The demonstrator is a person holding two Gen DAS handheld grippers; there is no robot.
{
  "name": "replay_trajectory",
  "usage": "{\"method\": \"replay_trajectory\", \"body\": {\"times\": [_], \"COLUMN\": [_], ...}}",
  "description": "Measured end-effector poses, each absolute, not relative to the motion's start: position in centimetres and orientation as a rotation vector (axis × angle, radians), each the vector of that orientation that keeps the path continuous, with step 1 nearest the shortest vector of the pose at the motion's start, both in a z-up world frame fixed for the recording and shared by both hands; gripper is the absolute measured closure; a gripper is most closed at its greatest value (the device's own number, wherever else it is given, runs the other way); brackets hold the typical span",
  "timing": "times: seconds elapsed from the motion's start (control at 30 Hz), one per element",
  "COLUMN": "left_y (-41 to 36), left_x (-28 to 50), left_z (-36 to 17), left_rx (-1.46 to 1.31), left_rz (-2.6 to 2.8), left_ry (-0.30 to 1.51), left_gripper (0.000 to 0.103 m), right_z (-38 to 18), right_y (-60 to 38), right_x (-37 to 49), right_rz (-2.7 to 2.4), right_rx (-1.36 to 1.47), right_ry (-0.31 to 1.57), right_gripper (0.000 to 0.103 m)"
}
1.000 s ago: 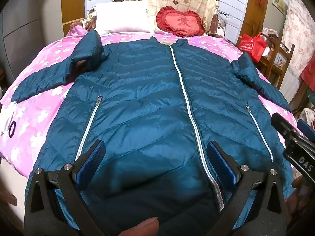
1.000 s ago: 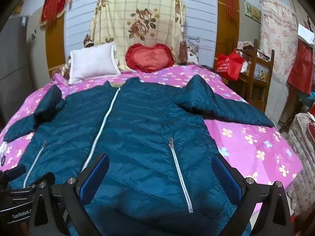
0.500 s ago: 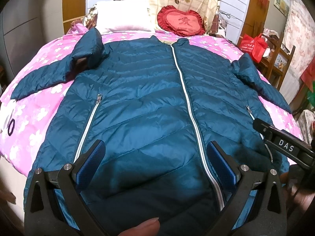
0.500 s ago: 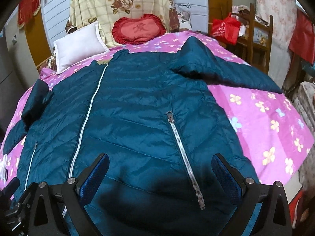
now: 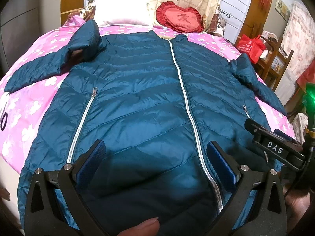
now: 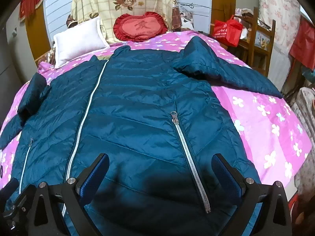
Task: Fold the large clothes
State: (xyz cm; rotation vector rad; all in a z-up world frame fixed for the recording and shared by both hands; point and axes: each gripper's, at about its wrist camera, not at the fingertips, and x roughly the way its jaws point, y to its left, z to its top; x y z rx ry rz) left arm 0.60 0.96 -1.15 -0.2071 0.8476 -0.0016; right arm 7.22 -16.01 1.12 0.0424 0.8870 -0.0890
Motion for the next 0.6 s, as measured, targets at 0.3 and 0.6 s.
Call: {"method": "replay_trajectory", "body": {"times": [0.3, 0.6], "left_y": [1.16, 1.27], "left_x": [0.43, 0.39], "left_z": [-1.2, -1.22], "left_rx": [-0.214, -0.219], "left_rz": [0.008, 0.01], "left_ry": [0.844, 0.846], "left_gripper": [0.0, 0.0], "right_z": [1.16, 1.23], "right_y": [-15.2, -15.14], "right_x": [7.13, 7.03], "right_rz": [-0.151, -0.157], "right_rx": [-0.035, -0.047], "right_ry": [0.883, 0.879], "right_gripper": [0.0, 0.0]}}
